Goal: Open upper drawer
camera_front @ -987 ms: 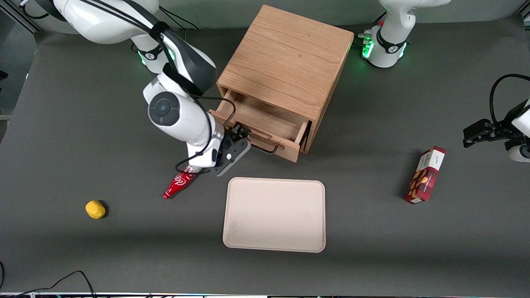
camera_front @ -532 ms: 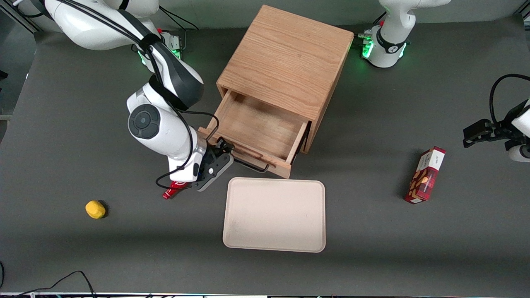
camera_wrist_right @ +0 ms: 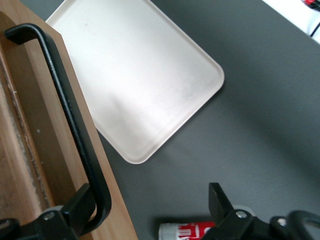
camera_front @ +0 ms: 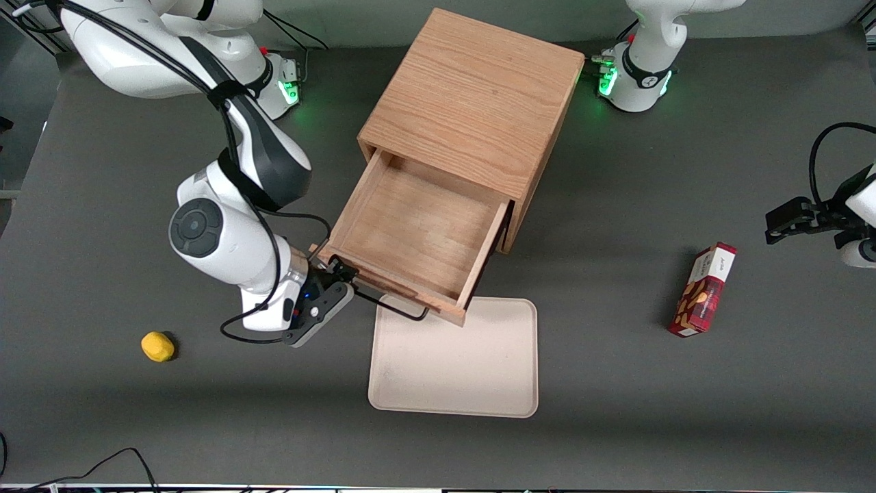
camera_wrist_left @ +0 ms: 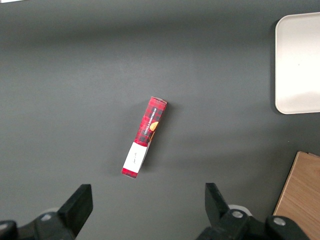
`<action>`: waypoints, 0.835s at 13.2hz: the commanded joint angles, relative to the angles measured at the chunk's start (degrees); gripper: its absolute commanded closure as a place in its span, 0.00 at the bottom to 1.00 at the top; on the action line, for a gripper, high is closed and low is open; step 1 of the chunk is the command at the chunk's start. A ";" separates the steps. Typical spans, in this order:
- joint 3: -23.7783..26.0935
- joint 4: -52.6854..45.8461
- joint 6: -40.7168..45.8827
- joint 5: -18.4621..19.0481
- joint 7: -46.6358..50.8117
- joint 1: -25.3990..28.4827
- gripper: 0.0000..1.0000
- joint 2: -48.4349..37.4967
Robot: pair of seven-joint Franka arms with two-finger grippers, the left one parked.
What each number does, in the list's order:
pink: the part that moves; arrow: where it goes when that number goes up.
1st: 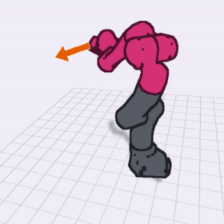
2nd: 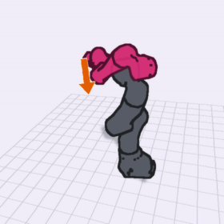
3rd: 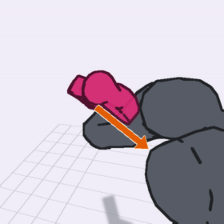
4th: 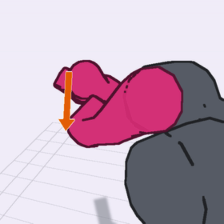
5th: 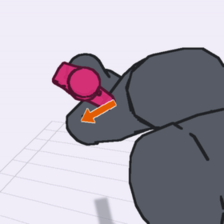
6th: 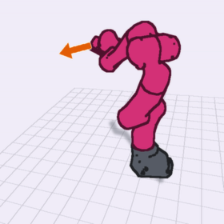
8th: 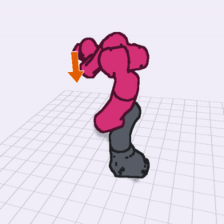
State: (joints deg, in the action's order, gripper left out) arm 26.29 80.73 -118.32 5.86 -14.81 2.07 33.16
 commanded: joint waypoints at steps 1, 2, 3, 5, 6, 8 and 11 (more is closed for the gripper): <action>-0.89 -3.03 0.11 1.17 -1.28 0.48 0.00 2.26; -0.80 -3.12 0.20 0.65 -0.58 0.57 0.00 2.17; -0.54 -3.12 0.46 -0.31 0.99 0.57 0.00 1.91; -0.10 -2.95 0.90 -3.12 7.74 0.92 0.00 0.77; 0.34 -3.12 2.38 -4.96 12.74 1.18 0.00 0.07; 2.35 -3.30 4.67 -6.65 22.50 0.92 0.00 -2.29; 1.93 -4.70 13.61 -5.78 26.33 0.39 0.00 -9.40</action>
State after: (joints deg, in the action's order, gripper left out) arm 29.28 76.39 -110.62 0.50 9.39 2.80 29.64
